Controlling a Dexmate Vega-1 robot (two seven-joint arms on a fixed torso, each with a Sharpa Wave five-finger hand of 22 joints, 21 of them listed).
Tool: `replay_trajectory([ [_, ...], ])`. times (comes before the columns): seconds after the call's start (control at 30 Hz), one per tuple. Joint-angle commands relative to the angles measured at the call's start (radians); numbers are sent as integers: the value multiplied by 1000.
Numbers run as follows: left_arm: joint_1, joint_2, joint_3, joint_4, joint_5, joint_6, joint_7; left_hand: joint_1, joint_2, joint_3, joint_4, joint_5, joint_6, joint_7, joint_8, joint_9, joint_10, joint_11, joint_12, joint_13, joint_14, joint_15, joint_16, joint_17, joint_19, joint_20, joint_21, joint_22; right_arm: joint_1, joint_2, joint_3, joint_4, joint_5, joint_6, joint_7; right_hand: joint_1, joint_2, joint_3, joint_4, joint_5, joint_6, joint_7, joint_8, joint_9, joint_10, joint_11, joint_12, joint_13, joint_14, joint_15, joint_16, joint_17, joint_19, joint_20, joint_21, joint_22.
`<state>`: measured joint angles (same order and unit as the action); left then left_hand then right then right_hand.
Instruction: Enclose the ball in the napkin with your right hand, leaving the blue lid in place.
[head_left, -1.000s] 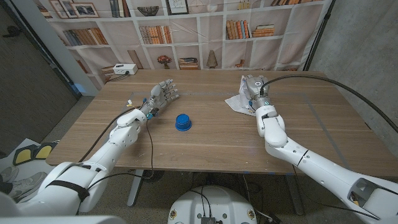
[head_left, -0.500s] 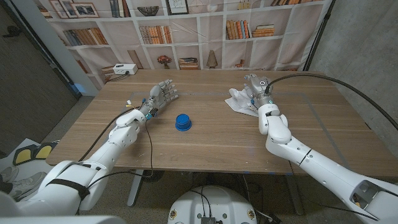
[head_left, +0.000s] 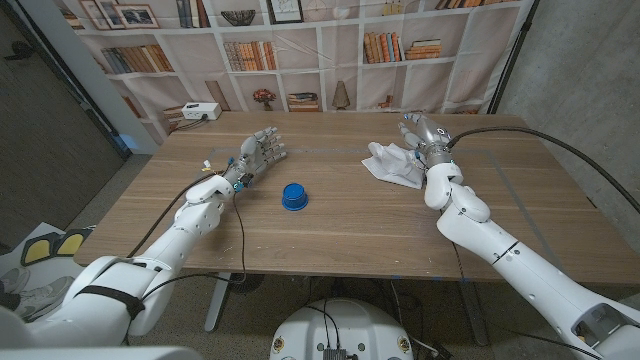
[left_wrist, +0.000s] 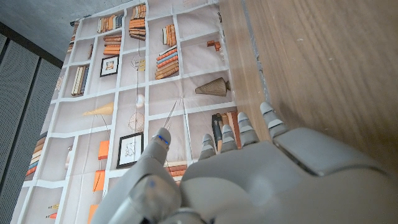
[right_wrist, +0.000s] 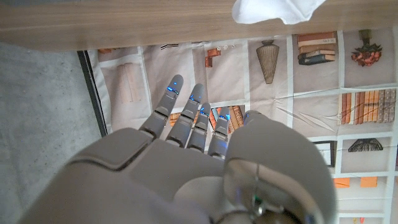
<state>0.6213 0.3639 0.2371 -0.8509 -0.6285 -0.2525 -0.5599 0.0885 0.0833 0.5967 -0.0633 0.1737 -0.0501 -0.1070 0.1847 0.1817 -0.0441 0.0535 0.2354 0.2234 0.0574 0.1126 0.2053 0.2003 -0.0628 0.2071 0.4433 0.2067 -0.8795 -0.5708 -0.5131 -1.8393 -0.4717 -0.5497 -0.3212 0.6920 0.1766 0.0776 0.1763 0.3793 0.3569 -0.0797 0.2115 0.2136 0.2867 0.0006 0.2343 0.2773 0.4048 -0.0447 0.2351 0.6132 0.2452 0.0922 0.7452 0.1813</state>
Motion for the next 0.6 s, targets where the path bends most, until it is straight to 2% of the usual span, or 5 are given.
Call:
replay_trajectory([
  [0.03,48,25,-13,-93,-5,19,39,-3,1,4,2,-2,5,-2,6,-1,-2,4,0,2,2,3,0,3,6,2,-4,3,-60,-28,165,-11,355,203,1,-36,-10,-4,-10,-19,-20,4,-8,-1,-29,12,-16,-4,-56,-28,-27,-20,-32,4,-19,-2],
  [0.07,48,26,-13,-95,-5,21,40,-3,1,4,1,-2,5,-3,6,-1,-2,4,0,2,0,2,-1,3,5,2,-4,3,-58,-32,162,-11,361,204,-2,-40,-11,-4,-11,-21,-25,4,-10,-1,-31,14,-17,-5,-66,-28,-31,-23,-36,5,-22,-2],
  [0.27,105,56,-27,-207,-9,45,85,-2,2,5,1,-2,9,-8,7,-1,-7,-1,-2,2,-8,0,-4,3,4,2,-5,3,-88,-49,227,35,546,369,66,-86,-32,-20,-18,-48,-59,9,-19,-3,-75,27,-37,-13,-144,-8,-52,-54,-80,12,-55,-3],
  [0.4,140,76,-37,-274,-15,64,107,-2,3,6,1,-2,8,-9,6,-1,-12,-3,-5,1,-11,0,-4,3,2,2,-6,3,-109,-50,250,56,621,432,77,-113,-47,-33,-20,-61,-79,7,-22,-4,-102,24,-44,-18,-171,6,-53,-70,-104,19,-73,-4],
  [0.6,174,107,-55,-334,-24,77,119,-1,3,6,1,-2,7,-12,6,-1,-12,-2,-5,1,-11,-3,-4,3,1,3,-7,3,-139,-48,277,80,713,498,91,-140,-68,-51,-23,-71,-100,7,-24,-5,-122,28,-46,-23,-207,6,-56,-87,-116,26,-88,-4],
])
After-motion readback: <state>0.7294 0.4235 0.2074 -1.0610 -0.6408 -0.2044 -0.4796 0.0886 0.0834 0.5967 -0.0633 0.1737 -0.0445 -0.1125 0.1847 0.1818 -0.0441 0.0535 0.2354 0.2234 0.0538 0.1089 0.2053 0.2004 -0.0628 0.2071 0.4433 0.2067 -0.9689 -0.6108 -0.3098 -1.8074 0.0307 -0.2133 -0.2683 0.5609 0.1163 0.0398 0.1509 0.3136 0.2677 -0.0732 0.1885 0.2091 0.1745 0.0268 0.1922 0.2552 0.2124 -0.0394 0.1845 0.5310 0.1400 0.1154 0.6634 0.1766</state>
